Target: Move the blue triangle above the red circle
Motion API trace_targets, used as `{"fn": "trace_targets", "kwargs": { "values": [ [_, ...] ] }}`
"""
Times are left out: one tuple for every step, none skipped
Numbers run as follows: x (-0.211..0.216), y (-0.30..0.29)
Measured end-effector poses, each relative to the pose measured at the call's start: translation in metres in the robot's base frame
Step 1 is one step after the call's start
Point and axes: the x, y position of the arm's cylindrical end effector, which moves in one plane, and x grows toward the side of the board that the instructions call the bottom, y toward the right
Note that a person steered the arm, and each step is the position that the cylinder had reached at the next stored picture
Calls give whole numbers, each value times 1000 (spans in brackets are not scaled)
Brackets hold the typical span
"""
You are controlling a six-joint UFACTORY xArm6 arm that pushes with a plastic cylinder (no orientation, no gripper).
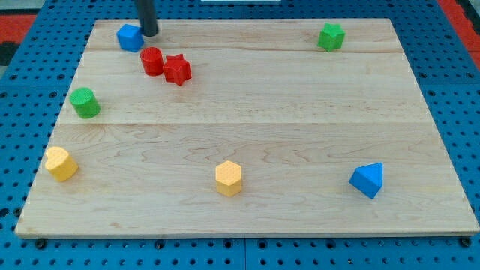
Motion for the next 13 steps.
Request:
{"fn": "trace_targets", "kwargs": {
  "values": [
    [19, 112],
    [103, 222],
    [186, 347],
    [270, 445],
    [330, 396],
    [319, 339],
    [347, 334],
    [334, 285],
    [279, 278],
    [255, 270],
    [208, 222],
    [193, 241],
    [203, 281]
  ]
}}
